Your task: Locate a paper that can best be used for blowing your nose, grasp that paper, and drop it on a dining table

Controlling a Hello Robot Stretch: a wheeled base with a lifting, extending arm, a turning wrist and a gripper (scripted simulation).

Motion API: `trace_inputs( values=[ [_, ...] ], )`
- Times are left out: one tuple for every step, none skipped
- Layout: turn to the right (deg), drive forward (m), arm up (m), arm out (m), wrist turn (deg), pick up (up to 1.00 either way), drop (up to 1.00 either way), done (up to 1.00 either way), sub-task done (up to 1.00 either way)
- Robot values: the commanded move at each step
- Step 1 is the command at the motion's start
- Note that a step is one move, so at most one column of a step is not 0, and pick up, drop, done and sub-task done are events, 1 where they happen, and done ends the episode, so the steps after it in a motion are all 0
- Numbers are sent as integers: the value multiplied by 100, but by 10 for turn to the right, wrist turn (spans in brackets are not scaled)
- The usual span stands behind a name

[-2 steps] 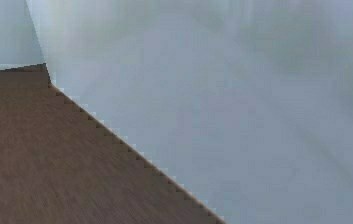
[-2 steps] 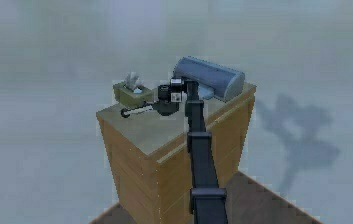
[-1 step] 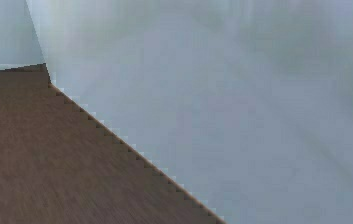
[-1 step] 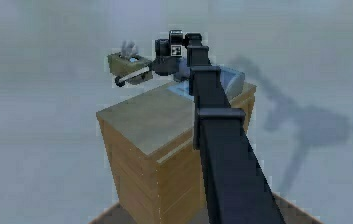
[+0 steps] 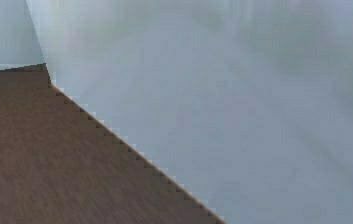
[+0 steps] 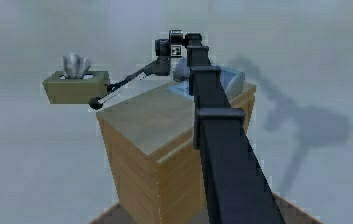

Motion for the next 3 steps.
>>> trace_inputs(
  values=[
    [0,0,0,0,-420,0,0,0,0],
    [0,0,0,-46,0,0,0,0,0],
    [-420,0,0,0,0,0,0,0,0]
  ],
)
